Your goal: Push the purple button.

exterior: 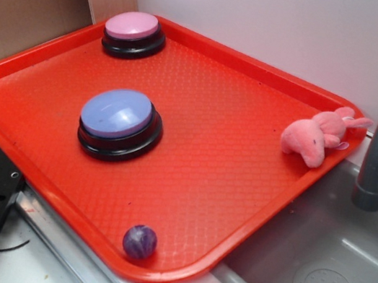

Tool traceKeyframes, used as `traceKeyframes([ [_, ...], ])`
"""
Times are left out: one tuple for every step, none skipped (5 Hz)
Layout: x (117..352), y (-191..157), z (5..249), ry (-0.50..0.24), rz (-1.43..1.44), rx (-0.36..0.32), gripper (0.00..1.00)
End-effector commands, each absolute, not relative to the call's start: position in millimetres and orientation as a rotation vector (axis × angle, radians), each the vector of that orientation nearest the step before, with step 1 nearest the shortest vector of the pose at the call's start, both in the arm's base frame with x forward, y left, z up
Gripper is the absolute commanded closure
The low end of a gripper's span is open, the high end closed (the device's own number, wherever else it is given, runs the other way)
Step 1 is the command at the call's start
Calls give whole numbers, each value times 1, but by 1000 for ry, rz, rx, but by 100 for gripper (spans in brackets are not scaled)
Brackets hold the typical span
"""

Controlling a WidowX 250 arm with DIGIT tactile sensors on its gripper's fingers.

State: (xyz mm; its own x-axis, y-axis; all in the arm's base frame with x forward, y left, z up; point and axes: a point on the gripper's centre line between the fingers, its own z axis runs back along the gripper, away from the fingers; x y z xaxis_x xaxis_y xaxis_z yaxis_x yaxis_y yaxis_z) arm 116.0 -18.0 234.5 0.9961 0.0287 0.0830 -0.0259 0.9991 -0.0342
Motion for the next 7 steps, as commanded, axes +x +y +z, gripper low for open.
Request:
traceKeyframes([
  [116, -18, 234, -84, 27, -33, 0],
  [159, -27, 196, -136, -188, -39, 0],
  [184, -43, 152, -134, -328, -13, 0],
  [188, -40, 124, -180, -393, -25, 0],
  [186, -23, 107, -168, -365, 3, 0],
  [190, -9, 81, -142, -357, 1, 0],
  [199, -12, 64, -121, -381, -18, 0],
])
